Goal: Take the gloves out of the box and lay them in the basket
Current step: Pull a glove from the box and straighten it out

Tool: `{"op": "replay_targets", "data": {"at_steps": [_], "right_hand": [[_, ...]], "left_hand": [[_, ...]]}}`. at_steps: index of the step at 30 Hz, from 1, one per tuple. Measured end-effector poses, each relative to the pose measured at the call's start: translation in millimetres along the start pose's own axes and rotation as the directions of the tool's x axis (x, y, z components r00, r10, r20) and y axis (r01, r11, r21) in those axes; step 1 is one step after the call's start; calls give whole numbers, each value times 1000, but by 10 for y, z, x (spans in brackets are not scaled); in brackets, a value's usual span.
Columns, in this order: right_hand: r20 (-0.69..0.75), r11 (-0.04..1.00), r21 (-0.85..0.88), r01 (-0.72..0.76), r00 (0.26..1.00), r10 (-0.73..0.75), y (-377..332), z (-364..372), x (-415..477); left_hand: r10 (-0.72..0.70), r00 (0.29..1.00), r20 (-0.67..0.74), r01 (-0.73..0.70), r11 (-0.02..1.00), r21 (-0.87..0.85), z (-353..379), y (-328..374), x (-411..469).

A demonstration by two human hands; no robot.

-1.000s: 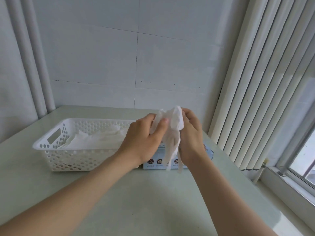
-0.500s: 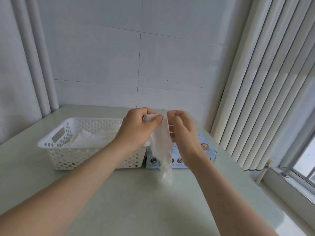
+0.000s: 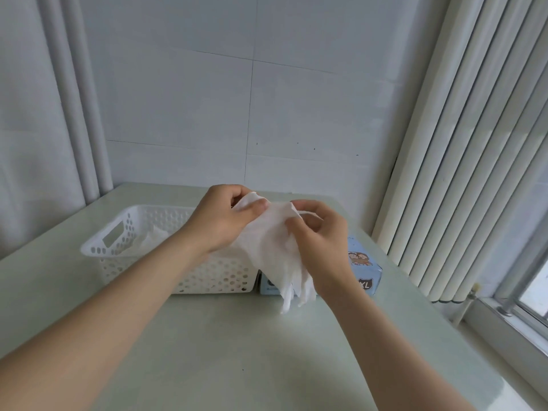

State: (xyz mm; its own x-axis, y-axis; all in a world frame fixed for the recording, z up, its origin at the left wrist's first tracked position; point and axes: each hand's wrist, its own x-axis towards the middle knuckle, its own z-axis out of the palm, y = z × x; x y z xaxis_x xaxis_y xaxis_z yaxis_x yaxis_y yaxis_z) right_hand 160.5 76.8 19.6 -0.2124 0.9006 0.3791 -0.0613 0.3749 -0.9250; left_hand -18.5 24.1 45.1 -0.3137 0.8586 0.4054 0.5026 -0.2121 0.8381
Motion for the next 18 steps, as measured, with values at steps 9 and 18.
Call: {"op": "replay_targets", "data": {"at_steps": [9,18], "right_hand": [[185,976,84,-200,966,182,-60,94,-32],[-72,945,-325,-47,997,26,-16,316,0]], "left_hand": [[5,998,-56,-4,1000,20,-237,74,161],[116,993,-8,-114,981,159,-278,49,159]]}}
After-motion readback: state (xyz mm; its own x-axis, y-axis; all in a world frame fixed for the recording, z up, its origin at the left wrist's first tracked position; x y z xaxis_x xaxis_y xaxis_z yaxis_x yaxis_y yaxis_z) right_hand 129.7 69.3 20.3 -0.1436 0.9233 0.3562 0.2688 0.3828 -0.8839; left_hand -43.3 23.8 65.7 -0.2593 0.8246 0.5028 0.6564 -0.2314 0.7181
